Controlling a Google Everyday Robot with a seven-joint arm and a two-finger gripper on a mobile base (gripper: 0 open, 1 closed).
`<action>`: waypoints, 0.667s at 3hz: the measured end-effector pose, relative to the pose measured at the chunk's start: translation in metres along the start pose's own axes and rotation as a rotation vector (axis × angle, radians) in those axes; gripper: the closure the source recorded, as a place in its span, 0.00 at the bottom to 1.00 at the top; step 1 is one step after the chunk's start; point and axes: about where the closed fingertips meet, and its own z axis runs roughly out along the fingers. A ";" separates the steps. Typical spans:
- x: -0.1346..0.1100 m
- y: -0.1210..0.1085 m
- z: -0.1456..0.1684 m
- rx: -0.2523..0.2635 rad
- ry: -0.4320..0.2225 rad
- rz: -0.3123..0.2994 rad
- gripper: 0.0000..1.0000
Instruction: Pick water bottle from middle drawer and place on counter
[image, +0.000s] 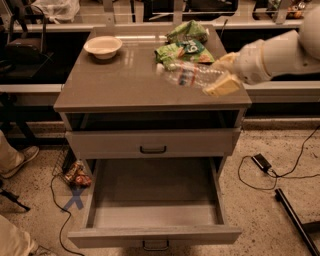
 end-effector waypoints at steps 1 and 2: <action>-0.008 -0.033 0.027 -0.006 0.053 0.041 1.00; -0.006 -0.053 0.053 -0.029 0.090 0.081 1.00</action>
Offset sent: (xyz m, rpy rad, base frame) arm 0.1112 0.0310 -0.0148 -0.0607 0.1655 -0.0972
